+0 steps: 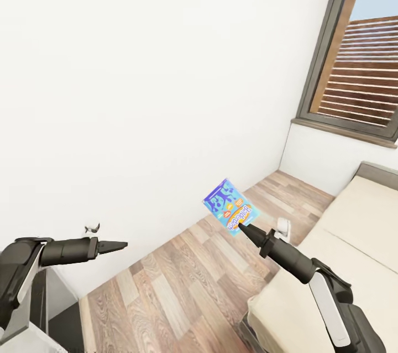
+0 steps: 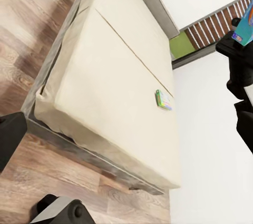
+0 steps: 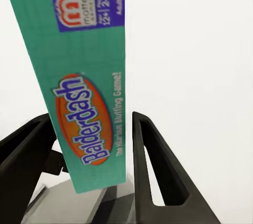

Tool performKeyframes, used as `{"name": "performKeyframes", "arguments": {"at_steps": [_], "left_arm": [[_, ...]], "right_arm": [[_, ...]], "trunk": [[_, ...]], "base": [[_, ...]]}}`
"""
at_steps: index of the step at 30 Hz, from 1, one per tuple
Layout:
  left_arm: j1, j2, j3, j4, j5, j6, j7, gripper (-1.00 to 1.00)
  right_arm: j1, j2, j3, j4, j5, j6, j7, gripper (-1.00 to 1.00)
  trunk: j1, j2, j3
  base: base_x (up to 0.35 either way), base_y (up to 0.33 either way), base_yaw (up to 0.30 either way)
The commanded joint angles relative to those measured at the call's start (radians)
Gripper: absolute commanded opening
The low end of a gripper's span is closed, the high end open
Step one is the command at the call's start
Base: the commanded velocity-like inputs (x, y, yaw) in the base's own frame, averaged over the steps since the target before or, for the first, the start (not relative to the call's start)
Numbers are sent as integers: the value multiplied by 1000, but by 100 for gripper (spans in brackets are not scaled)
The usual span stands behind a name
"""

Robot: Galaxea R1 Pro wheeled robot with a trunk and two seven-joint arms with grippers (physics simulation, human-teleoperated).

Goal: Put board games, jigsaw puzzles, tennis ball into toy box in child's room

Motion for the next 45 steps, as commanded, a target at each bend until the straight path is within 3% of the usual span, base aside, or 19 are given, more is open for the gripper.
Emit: {"name": "performKeyframes", "arguments": {"at_steps": [1, 37, 41, 45], "left_arm": [[-1, 0, 0, 0, 1, 11, -3, 100], [-1, 2, 4, 0, 9, 11, -12, 100], [-1, 11, 15, -1, 15, 13, -28, 100], [0, 24, 79, -6, 15, 11, -94, 100]], "right_arm": [[-1, 0, 0, -1, -9, 9, 1, -100], [-1, -5, 3, 0, -7, 11, -20, -100], [-1, -6, 3, 0, -7, 12, -34, -100], [-1, -7, 0, 0, -7, 14, -38, -100]], "trunk": [[1, -2, -1], [1, -2, 30], [1, -2, 34], [1, -2, 37]], "base": [[0, 0, 268], [0, 0, 267], [0, 0, 267], [0, 0, 267]]}}
